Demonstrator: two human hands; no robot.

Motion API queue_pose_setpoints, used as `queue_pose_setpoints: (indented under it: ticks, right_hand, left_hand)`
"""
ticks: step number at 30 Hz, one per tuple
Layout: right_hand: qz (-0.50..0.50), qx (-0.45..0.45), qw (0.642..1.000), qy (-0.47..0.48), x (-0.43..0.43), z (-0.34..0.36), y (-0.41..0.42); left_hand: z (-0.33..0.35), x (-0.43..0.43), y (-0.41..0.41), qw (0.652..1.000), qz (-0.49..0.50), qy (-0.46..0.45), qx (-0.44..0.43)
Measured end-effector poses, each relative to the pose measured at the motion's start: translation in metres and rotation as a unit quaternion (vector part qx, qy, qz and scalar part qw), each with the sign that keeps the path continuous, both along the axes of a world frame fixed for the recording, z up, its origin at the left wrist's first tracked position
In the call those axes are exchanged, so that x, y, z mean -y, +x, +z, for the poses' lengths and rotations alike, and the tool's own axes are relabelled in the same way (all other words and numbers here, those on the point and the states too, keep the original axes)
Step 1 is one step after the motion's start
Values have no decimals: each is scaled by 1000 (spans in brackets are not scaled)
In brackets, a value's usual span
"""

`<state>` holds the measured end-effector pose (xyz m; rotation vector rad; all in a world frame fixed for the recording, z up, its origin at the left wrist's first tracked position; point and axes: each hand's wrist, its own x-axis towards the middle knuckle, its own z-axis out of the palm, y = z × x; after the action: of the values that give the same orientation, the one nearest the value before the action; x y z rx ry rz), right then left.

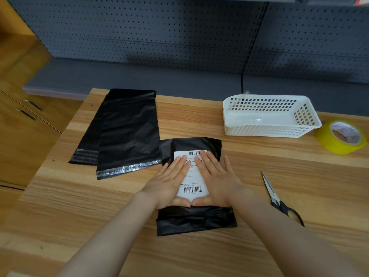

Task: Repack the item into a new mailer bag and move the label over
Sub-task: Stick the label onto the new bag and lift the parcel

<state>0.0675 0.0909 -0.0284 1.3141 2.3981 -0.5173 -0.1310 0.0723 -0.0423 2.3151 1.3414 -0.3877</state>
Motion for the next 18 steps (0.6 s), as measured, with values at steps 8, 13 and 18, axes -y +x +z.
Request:
queue_pose_setpoints:
  ticks: [8, 13, 18]
  right_hand:
    - [-4, 26, 1000, 2, 10, 1, -1]
    - [-23, 11, 1000, -6, 24, -3, 1]
    - [-97, -83, 992, -2, 28, 3, 1]
  left_hand:
    - [-1, 1, -4, 1000, -21, -7, 2]
    - [-1, 10, -5, 1000, -29, 2, 7]
    - [1, 17, -5, 985, 108, 1, 131]
